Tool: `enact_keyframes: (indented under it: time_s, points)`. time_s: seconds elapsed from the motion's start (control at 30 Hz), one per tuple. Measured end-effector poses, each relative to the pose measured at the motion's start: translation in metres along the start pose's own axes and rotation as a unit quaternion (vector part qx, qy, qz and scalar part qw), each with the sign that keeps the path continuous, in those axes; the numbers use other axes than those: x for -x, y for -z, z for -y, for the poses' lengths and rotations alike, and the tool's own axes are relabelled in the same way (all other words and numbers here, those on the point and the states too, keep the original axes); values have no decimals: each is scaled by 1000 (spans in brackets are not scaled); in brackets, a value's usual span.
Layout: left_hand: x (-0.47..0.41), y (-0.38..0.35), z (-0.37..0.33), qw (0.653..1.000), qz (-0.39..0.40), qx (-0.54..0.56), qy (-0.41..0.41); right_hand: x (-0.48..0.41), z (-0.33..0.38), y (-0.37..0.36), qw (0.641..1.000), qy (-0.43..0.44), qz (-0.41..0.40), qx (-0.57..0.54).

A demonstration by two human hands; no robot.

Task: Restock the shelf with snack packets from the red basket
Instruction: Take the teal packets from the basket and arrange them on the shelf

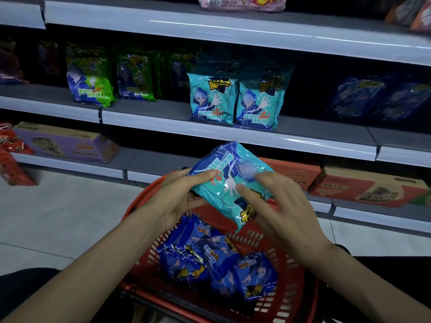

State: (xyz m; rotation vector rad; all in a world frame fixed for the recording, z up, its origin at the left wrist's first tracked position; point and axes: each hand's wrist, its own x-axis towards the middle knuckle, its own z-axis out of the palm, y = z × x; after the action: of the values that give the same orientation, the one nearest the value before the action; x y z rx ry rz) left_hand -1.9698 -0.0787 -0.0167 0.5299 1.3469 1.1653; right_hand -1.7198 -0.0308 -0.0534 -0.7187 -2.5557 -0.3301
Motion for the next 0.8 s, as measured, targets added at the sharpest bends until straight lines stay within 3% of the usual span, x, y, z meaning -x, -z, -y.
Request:
enact_keyframes:
  time_s: [0.13,0.23,0.27,0.37,0.4,0.43,0.5,0.6,0.8]
  points:
    - [-1,-3,-4,996,-8,90,-22,-6,10,12,955,-261,-42,-132]
    - [0,-6,-4,984,5,178,-28,-14,13,23,873,-396,-2,-286]
    - [0,-8,-3,978,12,207,-28,-18,15,26,819,-441,31,-365]
    - [-1,-17,3,963,23,267,-24,-27,26,29,587,-511,88,-622]
    - [0,-22,6,962,28,272,-19,-29,29,27,528,-511,83,-674]
    - [1,-26,8,963,36,268,-16,-31,32,26,491,-506,69,-706]
    - [3,-35,15,967,62,247,-13,-37,35,24,470,-491,33,-732]
    - [6,-45,27,971,102,215,-18,-43,30,22,471,-484,-29,-737]
    - [5,-54,34,985,91,139,-45,-39,11,27,467,-508,-76,-720]
